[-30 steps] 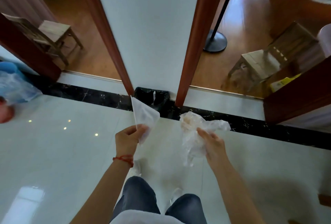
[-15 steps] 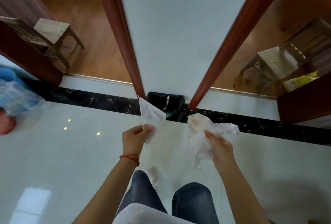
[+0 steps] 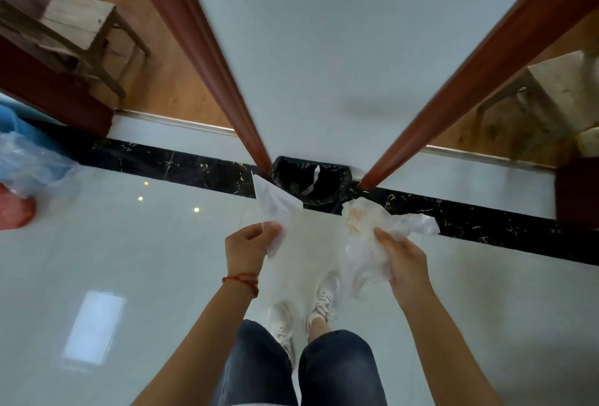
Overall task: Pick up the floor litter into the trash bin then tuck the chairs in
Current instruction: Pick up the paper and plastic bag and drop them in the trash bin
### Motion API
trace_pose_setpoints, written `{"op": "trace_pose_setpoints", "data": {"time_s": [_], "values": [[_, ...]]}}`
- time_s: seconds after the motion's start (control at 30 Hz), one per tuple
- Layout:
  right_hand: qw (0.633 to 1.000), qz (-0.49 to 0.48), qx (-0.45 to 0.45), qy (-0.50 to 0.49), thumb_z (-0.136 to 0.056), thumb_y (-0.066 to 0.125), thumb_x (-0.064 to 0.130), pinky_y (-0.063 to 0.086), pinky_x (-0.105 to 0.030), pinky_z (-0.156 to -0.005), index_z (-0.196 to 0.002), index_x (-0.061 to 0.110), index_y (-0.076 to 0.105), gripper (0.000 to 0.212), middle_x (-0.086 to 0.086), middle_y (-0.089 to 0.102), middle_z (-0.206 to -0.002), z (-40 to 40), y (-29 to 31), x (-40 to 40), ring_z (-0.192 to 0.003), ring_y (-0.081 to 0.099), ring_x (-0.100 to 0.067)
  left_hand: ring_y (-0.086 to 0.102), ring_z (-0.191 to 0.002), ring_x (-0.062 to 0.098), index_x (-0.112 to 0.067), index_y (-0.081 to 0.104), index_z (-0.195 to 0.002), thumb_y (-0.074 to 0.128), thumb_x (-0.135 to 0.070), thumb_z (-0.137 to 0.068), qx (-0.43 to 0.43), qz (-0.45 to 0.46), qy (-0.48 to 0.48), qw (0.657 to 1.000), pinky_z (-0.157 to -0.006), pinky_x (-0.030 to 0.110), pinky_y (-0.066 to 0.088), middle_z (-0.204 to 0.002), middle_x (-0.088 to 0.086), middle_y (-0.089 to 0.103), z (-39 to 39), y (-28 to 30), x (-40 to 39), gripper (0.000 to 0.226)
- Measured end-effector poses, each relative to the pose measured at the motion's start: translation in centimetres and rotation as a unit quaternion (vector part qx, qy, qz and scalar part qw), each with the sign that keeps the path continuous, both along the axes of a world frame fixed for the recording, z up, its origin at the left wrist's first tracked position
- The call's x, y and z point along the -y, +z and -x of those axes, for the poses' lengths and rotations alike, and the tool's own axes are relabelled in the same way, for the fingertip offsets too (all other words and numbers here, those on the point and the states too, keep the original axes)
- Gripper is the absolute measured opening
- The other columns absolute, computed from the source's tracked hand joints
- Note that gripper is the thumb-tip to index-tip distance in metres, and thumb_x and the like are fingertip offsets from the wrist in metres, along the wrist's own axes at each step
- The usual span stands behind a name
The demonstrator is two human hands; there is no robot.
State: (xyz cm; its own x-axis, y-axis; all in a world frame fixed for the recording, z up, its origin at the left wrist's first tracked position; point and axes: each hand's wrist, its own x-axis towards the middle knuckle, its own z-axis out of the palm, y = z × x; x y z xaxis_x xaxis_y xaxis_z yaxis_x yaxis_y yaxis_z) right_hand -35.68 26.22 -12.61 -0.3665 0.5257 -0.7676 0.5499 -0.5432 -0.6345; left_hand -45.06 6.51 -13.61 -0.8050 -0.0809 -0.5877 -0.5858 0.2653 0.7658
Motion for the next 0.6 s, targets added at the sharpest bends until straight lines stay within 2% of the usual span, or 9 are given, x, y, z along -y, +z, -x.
{"op": "trace_pose_setpoints", "data": {"time_s": [0.07, 0.17, 0.23, 0.3, 0.47, 0.6], "values": [[1.000, 0.000, -0.004, 0.010, -0.078, 0.070, 0.020, 0.049, -0.034, -0.078, -0.078, 0.017, 0.062, 0.008, -0.008, 0.066, -0.090, 1.7, -1.3, -1.1, -0.082, 0.062, -0.021, 0.056, -0.067, 0.020, -0.012, 0.072, -0.076, 0.071, -0.020, -0.076, 0.003, 0.009, -0.003, 1.000, -0.067, 0.028, 0.049, -0.073, 0.013, 0.067, 1.5, -1.2, -1.3, 0.008], [1.000, -0.005, 0.004, 0.022, -0.077, 0.070, 0.019, 0.049, -0.034, -0.074, -0.080, 0.011, 0.065, 0.010, -0.018, 0.067, -0.099, 4.0, -3.4, -2.3, -0.082, 0.063, -0.025, 0.053, -0.065, 0.019, -0.015, 0.071, -0.071, 0.071, -0.020, -0.076, 0.009, 0.016, -0.012, 1.000, -0.068, 0.029, 0.048, -0.072, 0.012, 0.066, 3.7, -3.4, -3.0, 0.008], [1.000, -0.011, 0.012, 0.026, -0.077, 0.070, 0.020, 0.051, -0.037, -0.076, -0.082, 0.009, 0.065, 0.014, -0.022, 0.067, -0.103, 5.1, -5.1, -2.6, -0.085, 0.064, -0.031, 0.050, -0.062, 0.017, -0.015, 0.070, -0.068, 0.072, -0.018, -0.076, 0.012, 0.018, -0.011, 1.000, -0.062, 0.026, 0.046, -0.068, 0.010, 0.064, 5.0, -5.2, -3.8, 0.008], [0.999, -0.012, 0.014, 0.027, -0.078, 0.070, 0.021, 0.051, -0.043, -0.084, -0.083, 0.009, 0.065, 0.014, -0.022, 0.067, -0.104, 6.1, -6.9, -2.7, -0.090, 0.064, -0.033, 0.049, -0.061, 0.017, -0.016, 0.070, -0.067, 0.072, -0.017, -0.075, 0.019, 0.014, -0.009, 1.000, -0.061, 0.025, 0.045, -0.067, 0.011, 0.062, 6.1, -7.4, -4.4, 0.008], [1.000, -0.008, 0.012, -0.001, -0.077, 0.070, 0.022, 0.051, -0.043, -0.085, -0.084, 0.017, 0.065, 0.010, -0.014, 0.069, -0.099, 7.5, -11.0, -2.8, -0.093, 0.065, -0.029, 0.047, -0.067, 0.020, -0.015, 0.063, -0.059, 0.073, -0.017, -0.073, 0.060, 0.008, -0.005, 0.998, -0.066, 0.034, 0.045, -0.070, 0.010, 0.054, 7.9, -12.8, -5.1, 0.017], [1.000, 0.002, 0.018, -0.017, -0.077, 0.070, 0.020, 0.052, -0.046, -0.086, -0.087, 0.015, 0.065, 0.012, -0.013, 0.069, -0.097, 7.6, -13.1, -2.4, -0.093, 0.065, -0.030, 0.054, -0.071, 0.023, -0.022, 0.067, -0.055, 0.073, -0.015, -0.073, 0.077, 0.010, 0.010, 0.997, -0.076, 0.042, 0.052, -0.074, 0.012, 0.061, 9.1, -15.5, -5.8, 0.020]]}}
